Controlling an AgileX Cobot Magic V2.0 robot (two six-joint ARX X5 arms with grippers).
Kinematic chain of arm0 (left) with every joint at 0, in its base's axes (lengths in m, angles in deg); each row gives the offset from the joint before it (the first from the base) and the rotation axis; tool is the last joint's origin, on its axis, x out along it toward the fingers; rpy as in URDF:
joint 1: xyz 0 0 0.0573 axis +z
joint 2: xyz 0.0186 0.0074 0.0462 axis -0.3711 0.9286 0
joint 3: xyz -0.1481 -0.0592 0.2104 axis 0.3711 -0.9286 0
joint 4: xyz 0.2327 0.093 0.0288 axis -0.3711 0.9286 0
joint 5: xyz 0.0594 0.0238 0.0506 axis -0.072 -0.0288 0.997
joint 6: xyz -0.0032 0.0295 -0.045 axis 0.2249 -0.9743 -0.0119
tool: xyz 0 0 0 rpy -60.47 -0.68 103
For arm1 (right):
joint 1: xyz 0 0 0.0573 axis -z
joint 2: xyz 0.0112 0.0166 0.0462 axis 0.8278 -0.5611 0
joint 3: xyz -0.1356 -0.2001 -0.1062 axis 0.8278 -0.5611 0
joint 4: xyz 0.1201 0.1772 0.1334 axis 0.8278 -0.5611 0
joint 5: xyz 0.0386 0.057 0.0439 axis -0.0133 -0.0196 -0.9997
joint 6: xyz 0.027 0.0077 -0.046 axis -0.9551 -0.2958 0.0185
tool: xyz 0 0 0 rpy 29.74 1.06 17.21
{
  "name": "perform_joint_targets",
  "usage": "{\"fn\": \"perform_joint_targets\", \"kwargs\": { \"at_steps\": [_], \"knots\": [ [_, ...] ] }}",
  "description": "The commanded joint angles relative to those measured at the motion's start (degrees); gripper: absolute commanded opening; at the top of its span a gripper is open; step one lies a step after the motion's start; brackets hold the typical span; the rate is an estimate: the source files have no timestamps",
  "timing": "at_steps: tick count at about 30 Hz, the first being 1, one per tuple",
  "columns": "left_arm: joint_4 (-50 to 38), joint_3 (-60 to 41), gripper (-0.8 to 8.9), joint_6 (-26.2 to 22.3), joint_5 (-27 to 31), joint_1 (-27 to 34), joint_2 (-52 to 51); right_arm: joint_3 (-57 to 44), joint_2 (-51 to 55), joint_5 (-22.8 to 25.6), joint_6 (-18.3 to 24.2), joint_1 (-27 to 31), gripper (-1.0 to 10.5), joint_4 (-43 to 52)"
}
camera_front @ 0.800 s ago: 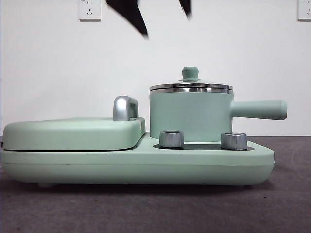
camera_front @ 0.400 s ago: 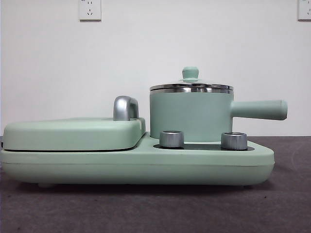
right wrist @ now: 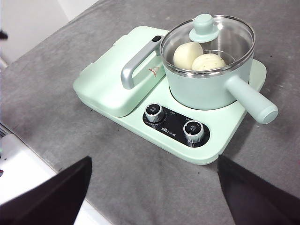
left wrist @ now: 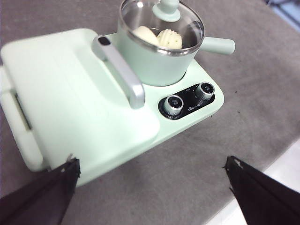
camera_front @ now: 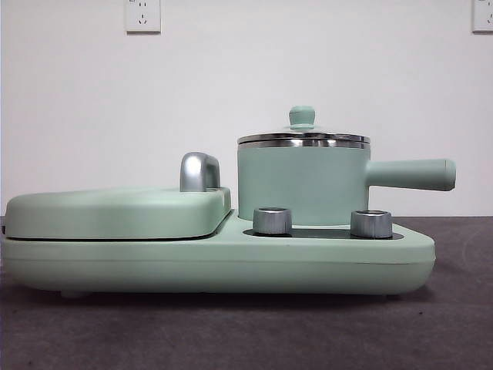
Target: Put the buns in a small steamer
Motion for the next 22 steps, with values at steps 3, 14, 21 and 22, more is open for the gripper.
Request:
{"fn": "perform_joint_targets", "kwargs": {
  "at_steps": [3,14,21,22],
  "knots": [
    [-1.46,-4.37,2.11,5.44,2.01,-0.48,-5.86,0.48,-0.07,-0.09,0.90,-0.42,3.8,0.59],
    [-6.99,-4.37,0.19,5.27,2.29,-0.48,-7.17,0.50,-0.07,-0.02,1.73,-0.42,0.2,0.55],
    [-6.91,-4.37,0.19,5.27,2.29,-0.48,-7.17,0.50,-0.07,-0.02,1.75,-0.42,0.2,0.55],
    [-7.61,-4.79,0.19,5.27,2.29,-0.24,-7.50,0.50,-0.07,-0.02,1.75,-0.42,0.2,0.55]
  ]
}}
